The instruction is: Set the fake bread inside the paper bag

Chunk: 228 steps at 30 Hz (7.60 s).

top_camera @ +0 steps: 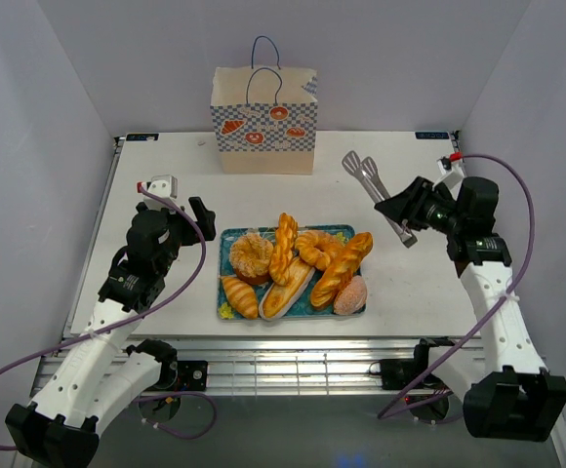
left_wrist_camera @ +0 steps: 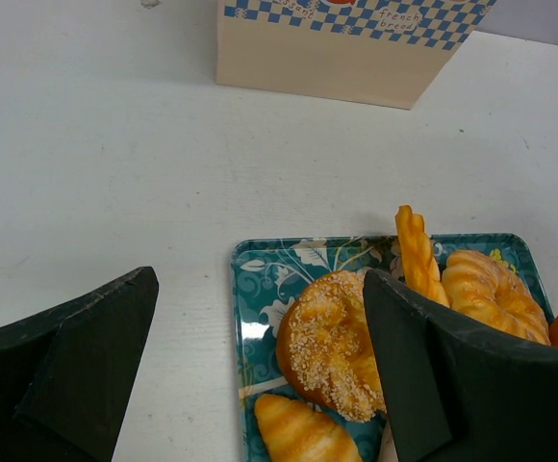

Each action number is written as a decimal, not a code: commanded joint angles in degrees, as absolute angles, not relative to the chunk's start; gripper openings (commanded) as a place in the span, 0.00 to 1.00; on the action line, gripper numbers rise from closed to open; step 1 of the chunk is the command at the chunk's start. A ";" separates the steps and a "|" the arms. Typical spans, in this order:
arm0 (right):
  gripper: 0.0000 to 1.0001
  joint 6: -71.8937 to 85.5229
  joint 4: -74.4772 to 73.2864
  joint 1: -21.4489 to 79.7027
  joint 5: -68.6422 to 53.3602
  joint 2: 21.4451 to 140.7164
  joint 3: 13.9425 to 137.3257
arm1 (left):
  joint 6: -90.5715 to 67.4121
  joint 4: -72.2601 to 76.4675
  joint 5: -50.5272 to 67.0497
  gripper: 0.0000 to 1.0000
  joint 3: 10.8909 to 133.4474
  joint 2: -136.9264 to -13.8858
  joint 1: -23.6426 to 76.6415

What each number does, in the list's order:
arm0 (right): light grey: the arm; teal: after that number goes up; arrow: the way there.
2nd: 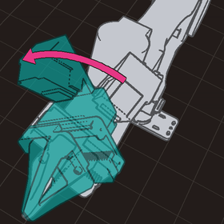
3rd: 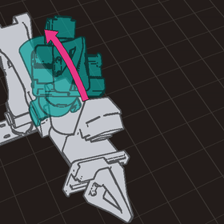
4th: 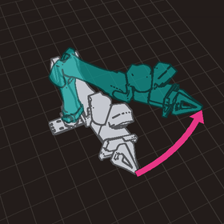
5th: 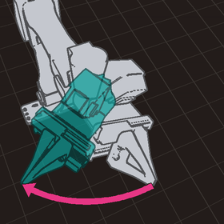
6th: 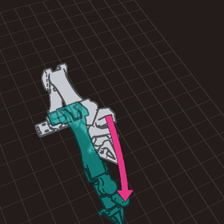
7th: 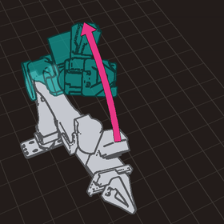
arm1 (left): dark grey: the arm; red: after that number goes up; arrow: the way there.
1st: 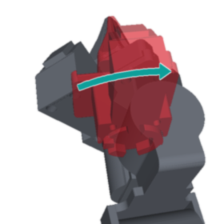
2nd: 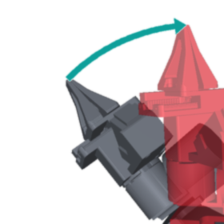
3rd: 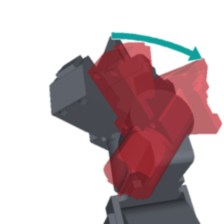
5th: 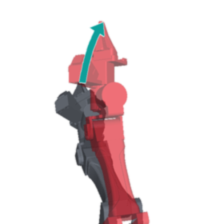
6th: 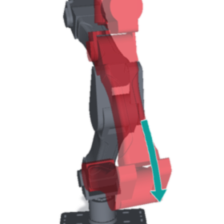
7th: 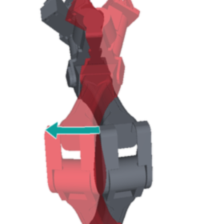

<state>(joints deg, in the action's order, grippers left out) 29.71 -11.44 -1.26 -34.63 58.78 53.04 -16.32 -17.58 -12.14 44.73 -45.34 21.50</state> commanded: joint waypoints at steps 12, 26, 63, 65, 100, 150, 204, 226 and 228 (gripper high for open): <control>0.60 19.25 -41.03 -0.09 -27.18 35.61 48.51 | -15.29 -18.28 -15.12 0.98 46.32 -47.46 21.53; 0.61 23.12 -46.58 -0.09 -20.40 26.72 39.82 | -15.47 -18.19 -13.80 0.98 46.32 -47.46 21.53; 0.61 32.61 -34.54 -0.09 -27.33 25.57 29.53 | -15.56 -18.19 -13.18 0.98 46.23 -47.11 21.53; 0.55 31.74 -35.33 -0.09 -27.42 25.75 29.71 | -15.56 -18.19 -13.10 0.98 46.32 -47.11 21.53; 0.08 34.89 -43.68 -0.09 -31.02 22.50 44.90 | -15.56 -18.11 -12.74 0.98 46.14 -47.46 21.53; 0.08 45.62 16.86 2.18 -23.99 87.42 95.34 | -17.05 -18.11 -7.21 0.98 46.67 -45.44 21.53; 0.56 27.86 24.79 17.49 -24.26 113.91 109.42 | -17.05 -18.02 -4.57 0.98 46.76 -45.79 22.06; 0.57 30.58 16.00 16.52 -18.02 85.89 85.99 | -16.52 -18.28 -8.00 0.98 46.58 -46.49 22.06; 0.56 31.81 16.17 16.52 -16.88 78.60 76.15 | -16.44 -18.37 -8.61 0.98 46.50 -46.49 22.06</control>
